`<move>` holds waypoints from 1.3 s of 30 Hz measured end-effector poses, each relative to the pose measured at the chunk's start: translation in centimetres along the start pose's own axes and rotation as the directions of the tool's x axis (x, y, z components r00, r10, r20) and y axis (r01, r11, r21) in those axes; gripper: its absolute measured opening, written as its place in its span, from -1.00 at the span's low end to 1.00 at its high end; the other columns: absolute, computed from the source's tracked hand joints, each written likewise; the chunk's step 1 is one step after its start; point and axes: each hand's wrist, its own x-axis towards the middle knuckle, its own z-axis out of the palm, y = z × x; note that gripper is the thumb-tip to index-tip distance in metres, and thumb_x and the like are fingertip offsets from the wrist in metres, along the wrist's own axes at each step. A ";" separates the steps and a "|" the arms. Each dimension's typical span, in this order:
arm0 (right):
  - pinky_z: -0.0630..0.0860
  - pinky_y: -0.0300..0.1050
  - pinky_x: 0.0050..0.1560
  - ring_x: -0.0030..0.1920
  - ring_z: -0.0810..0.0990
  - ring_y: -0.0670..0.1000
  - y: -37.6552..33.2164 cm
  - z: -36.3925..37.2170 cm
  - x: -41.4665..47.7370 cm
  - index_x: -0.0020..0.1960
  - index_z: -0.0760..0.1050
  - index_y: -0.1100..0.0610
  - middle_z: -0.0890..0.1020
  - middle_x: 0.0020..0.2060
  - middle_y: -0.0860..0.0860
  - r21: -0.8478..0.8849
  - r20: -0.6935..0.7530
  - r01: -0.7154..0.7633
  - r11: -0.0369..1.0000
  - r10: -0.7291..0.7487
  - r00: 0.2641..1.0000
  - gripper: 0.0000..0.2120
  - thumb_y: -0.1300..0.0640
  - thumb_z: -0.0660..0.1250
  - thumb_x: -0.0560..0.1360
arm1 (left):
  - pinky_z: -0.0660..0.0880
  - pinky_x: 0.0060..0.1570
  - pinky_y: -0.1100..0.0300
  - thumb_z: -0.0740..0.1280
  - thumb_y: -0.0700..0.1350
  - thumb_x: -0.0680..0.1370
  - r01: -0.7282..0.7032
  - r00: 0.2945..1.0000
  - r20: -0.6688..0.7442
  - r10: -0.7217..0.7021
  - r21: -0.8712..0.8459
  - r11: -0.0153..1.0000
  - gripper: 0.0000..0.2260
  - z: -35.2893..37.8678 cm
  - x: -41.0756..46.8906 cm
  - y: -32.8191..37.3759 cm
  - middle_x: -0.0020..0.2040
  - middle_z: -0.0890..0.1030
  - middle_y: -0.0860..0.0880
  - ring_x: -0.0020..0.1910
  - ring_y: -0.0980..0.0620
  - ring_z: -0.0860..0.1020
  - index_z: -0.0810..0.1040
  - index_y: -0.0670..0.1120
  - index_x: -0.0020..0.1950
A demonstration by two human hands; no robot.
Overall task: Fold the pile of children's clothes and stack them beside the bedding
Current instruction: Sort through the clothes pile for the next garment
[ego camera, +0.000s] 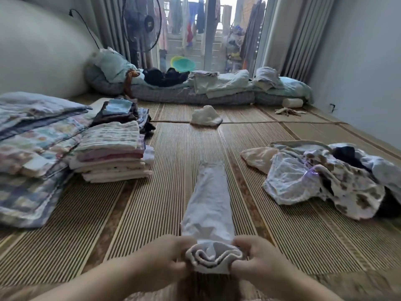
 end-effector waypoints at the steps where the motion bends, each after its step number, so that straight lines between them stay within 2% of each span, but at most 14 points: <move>1: 0.30 -0.10 -0.30 -0.36 0.39 -0.12 -0.2 -0.2 0.7 -0.30 0.46 0.12 0.44 -0.44 -0.04 0.066 0.005 -0.005 0.998 0.005 1.000 -0.81 0.02 0.30 0.17 | 0.51 -0.08 0.20 0.24 -0.03 0.52 0.030 1.000 0.002 -0.030 -0.090 0.996 -0.94 -0.2 0.2 -0.1 -0.15 0.59 0.18 -0.14 0.23 0.54 0.50 0.08 -0.07; 6: 0.51 -0.14 -0.27 -0.28 0.60 -0.03 -0.7 -2.5 6.6 -0.17 0.58 0.02 0.63 -0.28 -0.03 0.344 -0.152 0.011 0.939 0.044 0.987 -0.70 -0.02 0.38 0.12 | 0.57 0.03 0.01 0.26 0.00 0.49 0.103 0.968 -0.156 -0.198 -0.472 0.876 -0.73 -1.5 4.1 -1.2 0.04 0.65 -0.02 0.02 0.03 0.61 0.57 -0.02 0.14; 9: 0.62 -0.05 -0.18 -0.13 0.69 0.07 0.9 -2.8 10.5 0.10 0.53 0.09 0.66 -0.05 0.12 0.518 -0.244 0.002 0.856 0.145 0.959 -0.70 0.15 0.42 0.38 | 0.58 0.01 -0.13 0.30 -0.05 0.57 0.130 0.904 -0.254 -0.345 -0.605 0.785 -0.79 -2.2 7.6 -2.6 -0.03 0.61 -0.12 -0.08 -0.05 0.61 0.51 -0.14 0.12; 11: 0.62 0.09 -0.02 -0.02 0.66 0.11 2.5 -2.4 12.5 0.26 0.43 0.09 0.62 0.06 0.11 0.473 -0.275 -0.062 0.879 0.214 0.937 -0.61 0.14 0.39 0.47 | 0.59 0.02 -0.08 0.37 -0.03 0.53 0.193 0.856 -0.290 -0.428 -0.589 0.785 -0.64 -1.9 9.1 -4.0 0.06 0.61 -0.05 -0.02 -0.01 0.63 0.39 -0.04 0.29; 15: 0.44 0.02 0.26 0.27 0.47 0.07 5.3 -1.8 13.8 0.47 0.25 0.00 0.48 0.30 0.05 -0.024 -0.387 -0.226 0.974 0.200 0.900 -0.40 0.00 0.38 0.49 | 0.26 0.41 0.01 0.45 0.15 0.42 0.308 0.895 -0.267 -0.358 -0.211 0.928 -0.24 0.3 9.7 -6.2 0.51 0.17 0.08 0.47 0.03 0.21 0.11 0.21 0.51; 17: 0.30 -0.17 0.29 0.32 0.42 -0.02 5.9 -1.9 13.5 0.40 0.39 0.02 0.47 0.33 0.01 -0.181 -0.440 -0.148 0.972 0.055 0.896 -0.51 0.03 0.37 0.50 | 0.00 0.46 0.04 0.41 0.25 0.40 0.224 0.948 -0.238 -0.210 0.031 0.974 -0.26 0.6 9.3 -6.7 0.54 -0.07 0.25 0.53 0.15 -0.07 0.11 0.32 0.48; 19: 0.27 -0.28 0.29 0.25 0.45 -0.16 6.0 -2.0 13.2 0.23 0.55 0.00 0.54 0.26 -0.08 -0.307 -0.425 -0.022 0.951 -0.116 0.898 -0.69 0.07 0.38 0.49 | -0.19 0.42 0.14 0.37 0.30 0.39 0.069 0.997 -0.054 -0.057 0.255 0.964 -0.27 0.3 9.0 -7.2 0.53 -0.11 0.31 0.50 0.25 -0.22 0.10 0.34 0.47; 22: 0.45 -0.33 0.21 0.08 0.50 -0.37 5.6 -1.7 12.3 0.11 0.60 -0.15 0.61 0.10 -0.26 -0.358 -0.213 0.151 0.922 -0.238 0.948 -0.76 -0.06 0.40 0.44 | -0.25 0.45 0.08 0.36 0.23 0.40 -0.032 0.975 0.212 -0.060 0.404 0.914 -0.23 0.1 8.5 -7.9 0.56 -0.12 0.24 0.50 0.24 -0.28 0.01 0.32 0.50; 24: 0.32 -0.39 0.31 0.19 0.36 -0.48 5.8 -1.3 11.6 0.19 0.54 -0.22 0.51 0.22 -0.32 -0.377 -0.004 0.186 0.908 -0.202 0.979 -0.59 -0.22 0.40 0.34 | -0.19 0.49 -0.01 0.33 0.13 0.41 -0.003 0.951 0.277 -0.138 0.453 0.891 -0.19 -0.2 8.3 -8.2 0.56 -0.16 0.21 0.51 0.22 -0.27 -0.11 0.32 0.51; 26: 0.12 -0.22 0.46 0.39 0.14 -0.38 6.5 -1.1 11.1 0.34 0.41 -0.23 0.31 0.40 -0.33 -0.414 0.127 0.145 0.899 -0.100 0.987 -0.33 -0.32 0.42 0.26 | -0.16 0.48 -0.02 0.27 0.05 0.44 -0.028 0.952 0.271 -0.141 0.538 0.842 -0.21 -0.5 8.3 -8.3 0.57 -0.13 0.18 0.52 0.20 -0.22 -0.16 0.30 0.51; 31: -0.18 0.00 0.50 0.47 -0.20 -0.28 7.0 -0.7 9.6 0.51 0.09 -0.22 -0.04 0.51 -0.30 -0.592 0.212 0.134 0.795 -0.007 0.977 -0.07 -0.47 0.29 0.22 | -0.04 0.48 0.00 0.15 -0.05 0.56 -0.085 0.987 0.157 -0.027 0.665 0.742 -0.50 -0.3 8.0 -7.6 0.54 0.18 0.11 0.52 0.18 0.05 0.21 0.13 0.51; 33: -0.12 0.03 0.50 0.49 -0.10 -0.25 7.2 -0.4 9.0 0.48 0.19 -0.20 0.06 0.51 -0.27 -0.613 0.159 0.136 0.778 -0.047 0.986 -0.27 -0.30 0.29 0.35 | 0.03 0.49 0.06 0.16 -0.08 0.56 -0.026 0.987 0.142 -0.075 0.603 0.797 -0.53 -0.4 7.7 -7.1 0.50 0.29 0.12 0.50 0.20 0.13 0.31 0.14 0.47; 36: 0.18 -0.02 0.45 0.38 0.26 -0.30 7.3 -0.5 8.3 0.15 0.57 -0.03 0.55 0.26 -0.13 -0.532 0.069 0.210 0.820 -0.206 0.976 -0.71 0.01 0.27 0.46 | 0.43 0.26 0.02 0.19 -0.12 0.50 0.131 0.980 0.097 -0.172 0.334 0.933 -0.67 -1.5 6.7 -5.9 0.17 0.63 0.06 0.23 0.10 0.52 0.57 0.09 0.21; 39: 0.51 -0.17 -0.03 -0.09 0.59 -0.26 5.9 -1.3 7.4 -0.24 0.55 0.19 0.69 -0.19 0.08 -0.220 0.020 0.204 0.954 -0.205 0.979 -0.75 0.02 0.23 0.37 | 0.51 -0.13 -0.01 0.22 -0.06 0.42 0.181 0.982 0.044 -0.183 0.045 0.982 -0.86 -2.4 5.6 -4.7 -0.21 0.63 -0.01 -0.22 0.01 0.57 0.57 -0.01 -0.17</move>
